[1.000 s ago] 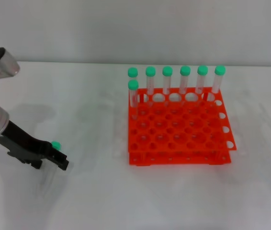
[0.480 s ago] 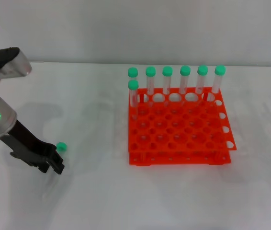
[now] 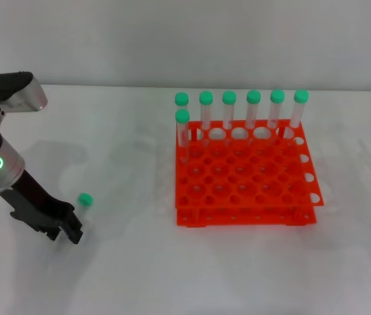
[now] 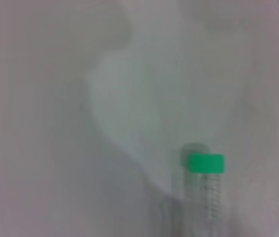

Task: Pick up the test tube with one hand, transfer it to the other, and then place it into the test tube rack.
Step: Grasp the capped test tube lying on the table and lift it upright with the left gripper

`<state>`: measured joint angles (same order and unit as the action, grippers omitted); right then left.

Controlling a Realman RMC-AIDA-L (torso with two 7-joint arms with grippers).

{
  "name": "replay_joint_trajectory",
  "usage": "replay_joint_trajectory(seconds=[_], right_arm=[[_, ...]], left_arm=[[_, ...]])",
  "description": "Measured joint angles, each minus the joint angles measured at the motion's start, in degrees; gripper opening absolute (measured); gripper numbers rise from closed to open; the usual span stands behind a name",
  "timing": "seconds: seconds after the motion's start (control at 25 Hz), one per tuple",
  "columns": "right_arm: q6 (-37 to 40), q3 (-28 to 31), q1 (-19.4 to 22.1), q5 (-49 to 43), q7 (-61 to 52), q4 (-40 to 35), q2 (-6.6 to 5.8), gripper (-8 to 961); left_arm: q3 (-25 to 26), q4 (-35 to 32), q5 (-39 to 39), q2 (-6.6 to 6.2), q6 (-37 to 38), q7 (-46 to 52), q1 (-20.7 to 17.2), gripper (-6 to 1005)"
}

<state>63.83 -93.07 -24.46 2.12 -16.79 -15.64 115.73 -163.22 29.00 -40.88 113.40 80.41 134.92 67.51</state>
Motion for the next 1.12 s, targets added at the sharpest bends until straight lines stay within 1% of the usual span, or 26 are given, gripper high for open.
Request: replay_joint_trajectory(seconds=[0.2,0.36,0.56,0.84,1.0,1.12], right_arm=[[-0.02,0.0,-0.06,0.0,0.0,0.0,-0.06,829],[0.08,0.0,0.1,-0.01,0.02,0.0,-0.07,829],[0.34,0.0,0.39,-0.01,0.1,-0.04,-0.07,828],[0.31,0.0,0.41,-0.01,0.1,-0.09,-0.15,828],[0.43,0.0,0.5,-0.02,0.08,-0.1,-0.16,827],[0.45,0.0,0.52,-0.02,0.02,-0.11,-0.17,827]], left_arm=[[0.0,-1.61,-0.79,-0.22,-0.7,0.28,0.44,423],[0.0,-1.81,-2.29,0.08,-1.59,0.36,1.07,418],[0.01,-2.08,-3.25,0.57,-2.0,0.3,1.5,215],[0.07,-1.95,-2.96,0.85,-3.79,-0.18,1.5,205],[0.1,0.87,1.21,0.81,-3.84,-4.54,1.48,199],[0.1,4.72,7.07,1.1,-3.5,-10.64,1.17,201]])
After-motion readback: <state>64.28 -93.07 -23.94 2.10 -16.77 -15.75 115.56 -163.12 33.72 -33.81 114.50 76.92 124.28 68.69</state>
